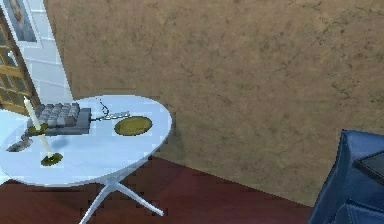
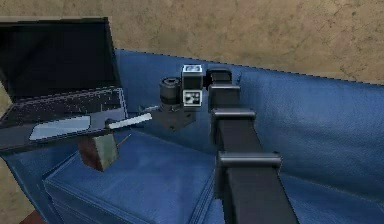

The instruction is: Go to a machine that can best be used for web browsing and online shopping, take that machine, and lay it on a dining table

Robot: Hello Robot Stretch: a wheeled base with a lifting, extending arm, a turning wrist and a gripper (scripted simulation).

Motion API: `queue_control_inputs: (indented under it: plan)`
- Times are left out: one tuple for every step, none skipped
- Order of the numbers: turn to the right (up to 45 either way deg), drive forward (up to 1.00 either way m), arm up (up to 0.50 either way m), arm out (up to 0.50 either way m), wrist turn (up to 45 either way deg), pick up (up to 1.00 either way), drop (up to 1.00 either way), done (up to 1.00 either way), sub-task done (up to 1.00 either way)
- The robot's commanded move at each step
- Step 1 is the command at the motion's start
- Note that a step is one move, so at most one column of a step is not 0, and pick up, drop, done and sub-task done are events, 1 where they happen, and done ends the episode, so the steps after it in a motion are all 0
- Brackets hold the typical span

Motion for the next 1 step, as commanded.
queue_control_inputs:
  plan:
    - [0.0, 0.00, 0.00, 0.00, -45.0, 0.00, 0.00, 0.00, 0.00]
